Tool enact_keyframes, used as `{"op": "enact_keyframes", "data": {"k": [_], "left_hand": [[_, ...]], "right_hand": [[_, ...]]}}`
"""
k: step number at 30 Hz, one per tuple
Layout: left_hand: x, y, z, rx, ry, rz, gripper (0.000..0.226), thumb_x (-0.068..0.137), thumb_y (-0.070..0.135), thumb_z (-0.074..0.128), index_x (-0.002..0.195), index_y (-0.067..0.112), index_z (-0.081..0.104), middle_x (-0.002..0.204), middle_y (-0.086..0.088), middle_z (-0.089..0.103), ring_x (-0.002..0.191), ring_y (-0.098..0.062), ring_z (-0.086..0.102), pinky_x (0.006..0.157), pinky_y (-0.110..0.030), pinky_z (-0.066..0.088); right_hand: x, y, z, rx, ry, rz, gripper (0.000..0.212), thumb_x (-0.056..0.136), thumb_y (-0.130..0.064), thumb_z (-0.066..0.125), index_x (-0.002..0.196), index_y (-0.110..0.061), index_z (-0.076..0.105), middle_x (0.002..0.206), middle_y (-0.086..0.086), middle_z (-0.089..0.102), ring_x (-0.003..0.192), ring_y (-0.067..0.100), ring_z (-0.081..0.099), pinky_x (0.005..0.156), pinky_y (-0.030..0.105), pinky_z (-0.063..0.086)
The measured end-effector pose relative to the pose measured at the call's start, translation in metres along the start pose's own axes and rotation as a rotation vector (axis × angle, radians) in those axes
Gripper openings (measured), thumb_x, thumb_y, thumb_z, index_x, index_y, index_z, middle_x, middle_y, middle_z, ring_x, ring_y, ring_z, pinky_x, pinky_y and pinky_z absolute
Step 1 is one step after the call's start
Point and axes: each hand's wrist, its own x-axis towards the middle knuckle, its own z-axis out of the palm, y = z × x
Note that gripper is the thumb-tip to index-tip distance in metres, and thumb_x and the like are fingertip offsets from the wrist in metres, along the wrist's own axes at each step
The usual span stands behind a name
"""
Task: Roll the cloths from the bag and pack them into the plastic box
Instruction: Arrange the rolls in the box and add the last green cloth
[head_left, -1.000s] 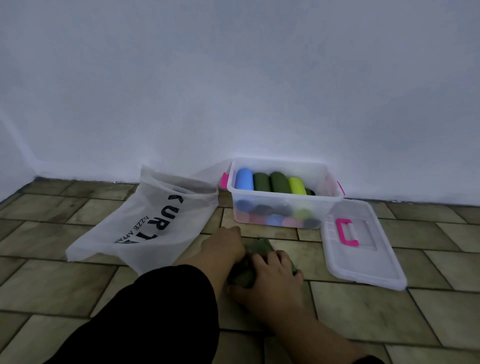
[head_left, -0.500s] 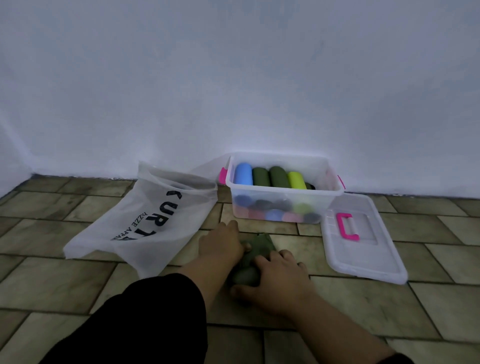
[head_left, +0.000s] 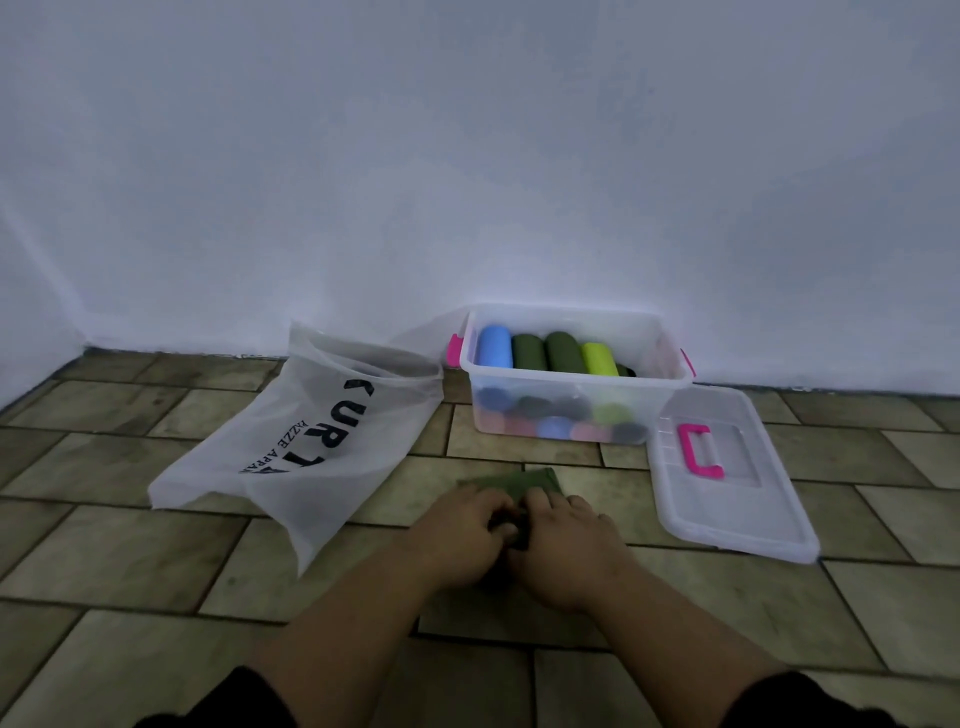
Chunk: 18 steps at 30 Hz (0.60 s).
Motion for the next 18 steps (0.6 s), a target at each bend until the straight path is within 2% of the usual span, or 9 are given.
{"op": "enact_keyframes", "data": {"k": [4, 6, 8, 11, 15, 18], "left_hand": [[0.0, -0.003, 0.004, -0.007, -0.057, -0.038, 0.026, 0.093, 0.032, 0.051, 0.118, 0.03, 0.058, 0.118, 0.003, 0.058, 0.099, -0.012, 0.054, 0.085, -0.029, 0.044], [-0.001, -0.008, 0.007, 0.018, -0.055, -0.07, 0.025, 0.093, 0.036, 0.049, 0.118, 0.035, 0.057, 0.116, 0.007, 0.061, 0.098, -0.01, 0.055, 0.087, -0.03, 0.041], [-0.001, -0.011, 0.008, 0.164, -0.009, -0.088, 0.024, 0.093, 0.042, 0.044, 0.115, 0.041, 0.054, 0.112, 0.01, 0.061, 0.099, -0.011, 0.054, 0.092, -0.037, 0.029], [0.002, -0.008, 0.007, 0.306, 0.043, -0.117, 0.025, 0.094, 0.045, 0.039, 0.112, 0.041, 0.055, 0.108, 0.01, 0.059, 0.102, -0.013, 0.051, 0.094, -0.041, 0.019], [0.003, -0.005, 0.004, 0.284, 0.195, -0.009, 0.026, 0.091, 0.047, 0.044, 0.114, 0.04, 0.053, 0.111, 0.012, 0.052, 0.105, -0.012, 0.049, 0.097, -0.042, 0.028], [0.001, -0.004, 0.007, 0.322, 0.112, 0.071, 0.041, 0.086, 0.052, 0.051, 0.124, 0.039, 0.045, 0.122, 0.01, 0.049, 0.112, -0.014, 0.046, 0.097, -0.041, 0.035]], "right_hand": [[-0.003, 0.008, -0.011, 0.199, -0.065, -0.017, 0.061, 0.072, -0.057, 0.05, 0.121, -0.023, 0.036, 0.114, 0.004, 0.056, 0.102, 0.022, 0.051, 0.075, 0.034, 0.04], [-0.007, 0.015, -0.014, 0.308, -0.081, -0.081, 0.054, 0.066, -0.049, 0.058, 0.111, -0.026, 0.04, 0.106, -0.001, 0.054, 0.094, 0.018, 0.052, 0.072, 0.033, 0.044], [-0.01, 0.023, -0.013, 0.278, -0.049, -0.177, 0.043, 0.068, -0.035, 0.065, 0.106, -0.03, 0.045, 0.11, -0.006, 0.047, 0.099, 0.014, 0.048, 0.081, 0.029, 0.046], [-0.013, 0.035, -0.012, 0.239, 0.023, -0.263, 0.049, 0.077, -0.02, 0.064, 0.121, -0.035, 0.051, 0.125, -0.009, 0.046, 0.114, 0.012, 0.045, 0.096, 0.03, 0.043], [-0.007, 0.041, -0.02, 0.232, 0.03, -0.266, 0.054, 0.084, -0.034, 0.062, 0.132, -0.047, 0.045, 0.135, -0.014, 0.051, 0.12, 0.009, 0.047, 0.103, 0.032, 0.039], [0.001, 0.042, -0.02, 0.228, 0.009, -0.219, 0.05, 0.089, -0.044, 0.054, 0.135, -0.053, 0.037, 0.136, -0.014, 0.05, 0.122, 0.012, 0.045, 0.103, 0.04, 0.038]]}}
